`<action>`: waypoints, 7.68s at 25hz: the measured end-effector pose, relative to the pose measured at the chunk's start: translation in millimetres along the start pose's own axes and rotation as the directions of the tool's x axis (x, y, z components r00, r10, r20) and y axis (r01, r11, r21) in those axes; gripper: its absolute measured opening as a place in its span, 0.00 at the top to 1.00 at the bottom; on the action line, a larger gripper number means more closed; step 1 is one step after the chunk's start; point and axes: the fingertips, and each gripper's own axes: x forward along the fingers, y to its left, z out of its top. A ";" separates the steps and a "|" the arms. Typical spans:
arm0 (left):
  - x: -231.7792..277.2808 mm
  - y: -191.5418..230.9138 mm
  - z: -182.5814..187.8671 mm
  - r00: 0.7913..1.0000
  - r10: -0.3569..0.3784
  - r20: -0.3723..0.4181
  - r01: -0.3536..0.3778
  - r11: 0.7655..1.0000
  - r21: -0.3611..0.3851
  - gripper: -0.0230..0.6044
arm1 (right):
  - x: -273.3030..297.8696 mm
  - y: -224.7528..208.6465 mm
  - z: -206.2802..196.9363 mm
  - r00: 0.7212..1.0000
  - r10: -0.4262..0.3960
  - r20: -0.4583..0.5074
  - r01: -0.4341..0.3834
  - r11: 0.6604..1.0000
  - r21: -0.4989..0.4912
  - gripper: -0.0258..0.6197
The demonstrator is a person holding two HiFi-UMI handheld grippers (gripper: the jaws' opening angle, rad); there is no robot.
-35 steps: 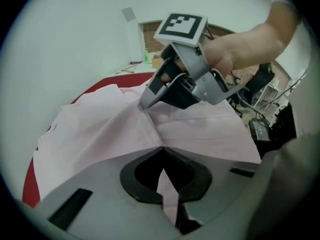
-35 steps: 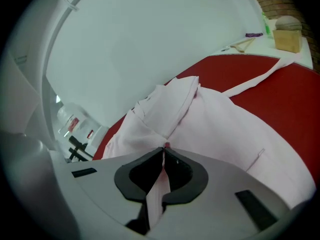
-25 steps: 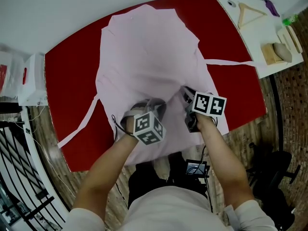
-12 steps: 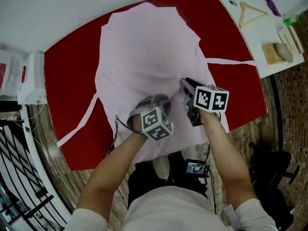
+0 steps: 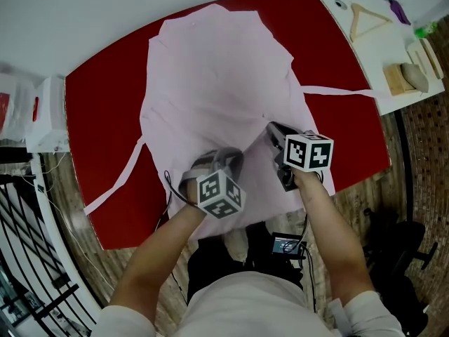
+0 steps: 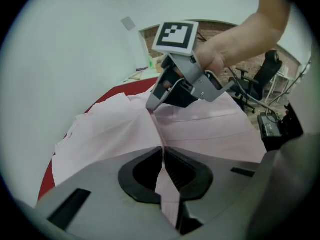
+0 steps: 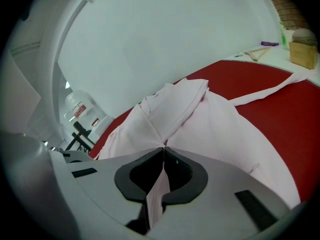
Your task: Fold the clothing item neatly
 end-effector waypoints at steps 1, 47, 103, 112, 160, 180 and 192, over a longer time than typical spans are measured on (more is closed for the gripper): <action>-0.1 -2.8 -2.0 1.000 0.000 -0.004 0.001 1.000 0.012 0.93 | 0.2 0.2 -2.6 1.000 -0.007 -0.009 0.007 1.000 -0.015 0.93; -188.0 65.9 -65.1 0.709 0.317 0.630 0.548 0.314 -0.775 0.95 | -181.8 -126.9 50.5 0.888 -0.420 0.185 0.346 0.878 0.330 0.86; 13.3 49.0 144.1 0.776 0.009 0.630 0.563 0.440 -0.700 0.95 | -138.2 -366.2 137.9 0.765 -0.644 0.019 0.533 0.649 0.544 0.92; -5.3 64.7 131.1 0.756 0.067 0.651 0.569 0.425 -0.704 0.95 | -130.5 -281.1 183.1 0.834 -0.489 0.255 0.450 0.871 0.198 0.92; -50.2 145.6 114.8 0.503 0.298 0.811 0.841 0.046 -0.539 0.71 | -58.2 115.3 87.3 0.971 0.228 0.078 -0.065 0.558 -0.827 0.93; -46.9 132.7 94.9 0.489 0.270 0.829 0.860 0.008 -0.510 0.70 | -57.8 125.5 78.9 0.965 0.257 0.048 -0.077 0.454 -0.888 0.93; -57.6 127.3 86.6 0.436 0.286 0.853 0.894 -0.024 -0.448 0.68 | -54.4 132.6 87.3 0.967 0.241 0.080 -0.039 0.452 -0.891 0.93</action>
